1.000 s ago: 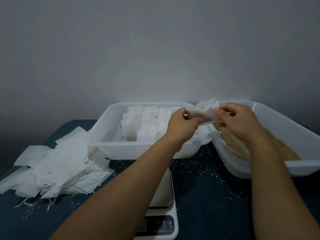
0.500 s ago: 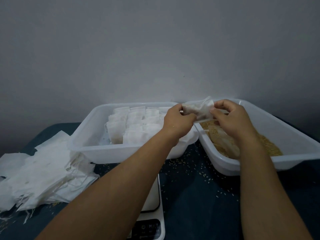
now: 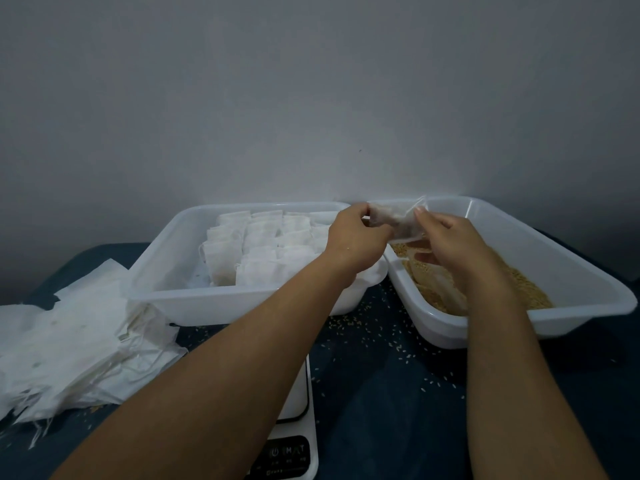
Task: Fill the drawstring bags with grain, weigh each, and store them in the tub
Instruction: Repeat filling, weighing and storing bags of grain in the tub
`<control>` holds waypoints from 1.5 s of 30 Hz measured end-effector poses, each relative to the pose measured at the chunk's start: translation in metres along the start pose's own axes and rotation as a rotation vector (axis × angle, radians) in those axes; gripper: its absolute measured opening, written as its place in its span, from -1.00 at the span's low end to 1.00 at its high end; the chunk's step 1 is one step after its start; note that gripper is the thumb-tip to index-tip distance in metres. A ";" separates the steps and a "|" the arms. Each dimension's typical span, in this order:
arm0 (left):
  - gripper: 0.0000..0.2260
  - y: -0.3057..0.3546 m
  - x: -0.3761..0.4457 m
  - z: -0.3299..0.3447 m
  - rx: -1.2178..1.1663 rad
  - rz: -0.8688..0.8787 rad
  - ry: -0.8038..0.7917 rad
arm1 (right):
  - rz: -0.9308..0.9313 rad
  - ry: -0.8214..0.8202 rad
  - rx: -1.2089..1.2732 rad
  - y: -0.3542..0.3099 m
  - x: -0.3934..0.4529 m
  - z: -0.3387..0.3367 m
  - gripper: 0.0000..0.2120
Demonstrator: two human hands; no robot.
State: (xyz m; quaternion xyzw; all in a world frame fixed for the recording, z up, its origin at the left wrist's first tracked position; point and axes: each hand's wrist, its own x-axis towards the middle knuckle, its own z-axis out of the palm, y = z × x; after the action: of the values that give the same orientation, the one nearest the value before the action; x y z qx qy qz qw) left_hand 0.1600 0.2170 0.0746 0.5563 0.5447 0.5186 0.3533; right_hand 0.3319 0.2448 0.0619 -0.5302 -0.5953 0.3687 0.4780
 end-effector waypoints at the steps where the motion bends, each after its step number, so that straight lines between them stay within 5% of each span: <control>1: -0.89 0.001 0.000 0.000 0.004 0.003 0.001 | 0.002 0.014 -0.022 0.001 0.000 0.000 -0.67; 15: -0.79 0.001 -0.004 0.004 -0.006 -0.014 -0.017 | 0.023 0.117 -0.231 0.000 -0.004 -0.001 -0.42; 21: -0.80 0.000 -0.002 0.006 -0.035 -0.015 -0.016 | 0.033 0.054 -0.082 -0.005 -0.006 -0.002 -0.32; 33: -0.78 0.002 0.001 0.007 -0.061 0.006 -0.033 | 0.069 0.096 -0.101 -0.002 -0.004 -0.002 -0.39; 39: -0.78 0.002 0.001 0.007 -0.063 0.000 -0.026 | 0.024 0.144 -0.051 -0.001 -0.003 -0.003 -0.61; 45: -0.78 -0.004 0.000 0.008 -0.143 -0.042 -0.029 | -0.059 0.165 -0.043 -0.002 -0.004 -0.002 -0.56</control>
State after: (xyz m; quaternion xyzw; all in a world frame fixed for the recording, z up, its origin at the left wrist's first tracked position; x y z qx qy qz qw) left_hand 0.1666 0.2186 0.0686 0.5258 0.5125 0.5405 0.4108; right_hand 0.3330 0.2408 0.0634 -0.5510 -0.5771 0.2968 0.5246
